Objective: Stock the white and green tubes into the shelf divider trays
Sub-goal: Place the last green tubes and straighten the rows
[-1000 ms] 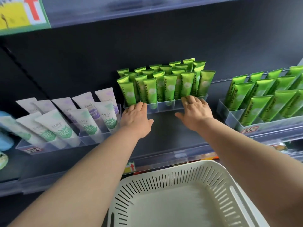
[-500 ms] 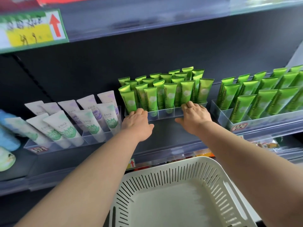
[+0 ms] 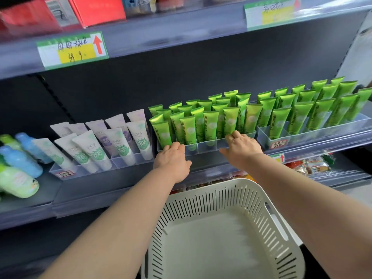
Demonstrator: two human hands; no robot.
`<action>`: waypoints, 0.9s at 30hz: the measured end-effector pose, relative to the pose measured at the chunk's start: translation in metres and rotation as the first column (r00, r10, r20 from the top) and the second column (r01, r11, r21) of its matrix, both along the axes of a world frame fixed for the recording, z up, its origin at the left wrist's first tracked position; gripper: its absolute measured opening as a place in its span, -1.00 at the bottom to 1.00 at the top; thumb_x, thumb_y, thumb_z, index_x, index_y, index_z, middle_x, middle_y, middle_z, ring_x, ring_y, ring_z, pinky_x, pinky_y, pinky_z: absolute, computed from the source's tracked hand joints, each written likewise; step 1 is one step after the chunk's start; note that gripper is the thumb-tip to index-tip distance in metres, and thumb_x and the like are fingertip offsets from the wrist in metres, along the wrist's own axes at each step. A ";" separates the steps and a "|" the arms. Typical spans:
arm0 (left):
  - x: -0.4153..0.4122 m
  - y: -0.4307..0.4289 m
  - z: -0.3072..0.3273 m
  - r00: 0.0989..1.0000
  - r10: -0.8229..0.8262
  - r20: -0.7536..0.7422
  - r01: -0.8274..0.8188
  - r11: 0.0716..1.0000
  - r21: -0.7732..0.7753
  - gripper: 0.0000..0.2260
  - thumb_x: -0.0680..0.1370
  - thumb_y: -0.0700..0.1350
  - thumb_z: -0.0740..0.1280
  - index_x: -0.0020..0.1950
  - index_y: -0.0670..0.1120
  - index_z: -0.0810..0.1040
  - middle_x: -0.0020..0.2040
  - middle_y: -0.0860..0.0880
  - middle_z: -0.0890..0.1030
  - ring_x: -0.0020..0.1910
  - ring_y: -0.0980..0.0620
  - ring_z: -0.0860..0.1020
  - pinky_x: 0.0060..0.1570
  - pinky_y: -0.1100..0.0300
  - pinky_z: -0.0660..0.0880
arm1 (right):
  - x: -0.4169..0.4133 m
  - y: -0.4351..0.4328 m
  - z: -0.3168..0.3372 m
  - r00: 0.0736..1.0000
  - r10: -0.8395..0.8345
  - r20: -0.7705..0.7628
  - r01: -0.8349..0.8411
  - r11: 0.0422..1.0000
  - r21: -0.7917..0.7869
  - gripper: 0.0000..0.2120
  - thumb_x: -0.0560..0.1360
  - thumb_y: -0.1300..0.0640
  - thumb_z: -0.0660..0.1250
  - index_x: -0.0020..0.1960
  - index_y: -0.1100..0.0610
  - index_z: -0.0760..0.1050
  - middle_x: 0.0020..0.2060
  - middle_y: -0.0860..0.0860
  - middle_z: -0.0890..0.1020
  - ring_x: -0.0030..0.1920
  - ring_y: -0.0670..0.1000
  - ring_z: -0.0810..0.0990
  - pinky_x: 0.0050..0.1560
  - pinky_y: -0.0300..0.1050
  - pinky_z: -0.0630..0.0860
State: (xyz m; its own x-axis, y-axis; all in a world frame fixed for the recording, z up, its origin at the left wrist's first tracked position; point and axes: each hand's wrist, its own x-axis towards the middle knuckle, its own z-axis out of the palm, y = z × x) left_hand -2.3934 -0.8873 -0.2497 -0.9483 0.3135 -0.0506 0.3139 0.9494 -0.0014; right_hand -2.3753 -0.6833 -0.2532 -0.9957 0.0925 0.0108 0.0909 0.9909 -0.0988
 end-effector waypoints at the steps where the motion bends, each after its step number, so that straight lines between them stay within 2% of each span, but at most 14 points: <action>1: 0.004 0.000 0.000 1.000 -0.001 0.002 0.001 1.000 0.003 -0.52 0.62 0.11 0.18 0.48 -0.06 0.24 0.42 -0.01 0.30 0.35 -0.08 0.32 0.24 0.01 0.36 | 0.004 0.000 0.000 1.000 0.000 0.002 0.000 1.000 0.002 -0.56 0.58 -0.17 0.09 0.27 0.14 0.38 0.19 0.09 0.42 0.24 0.16 0.41 0.18 0.03 0.34; 12: 0.034 0.001 0.000 0.999 -0.016 0.031 0.015 1.000 0.025 -0.49 0.62 0.11 0.18 0.52 -0.05 0.20 0.45 -0.01 0.26 0.38 -0.08 0.28 0.31 0.02 0.34 | 0.032 0.002 0.001 1.000 -0.007 0.015 0.007 1.000 0.002 -0.53 0.57 -0.20 0.12 0.29 0.12 0.37 0.18 0.06 0.42 0.22 0.12 0.42 0.15 0.03 0.38; 27: 0.057 0.001 0.003 0.998 -0.036 0.047 0.036 0.999 -0.002 -0.51 0.61 0.10 0.19 0.50 -0.05 0.23 0.42 -0.01 0.29 0.36 -0.08 0.30 0.25 0.01 0.37 | 0.055 0.004 0.000 1.000 0.001 0.010 -0.001 1.000 -0.002 -0.56 0.57 -0.17 0.12 0.28 0.13 0.37 0.14 0.06 0.41 0.18 0.12 0.45 0.15 0.04 0.41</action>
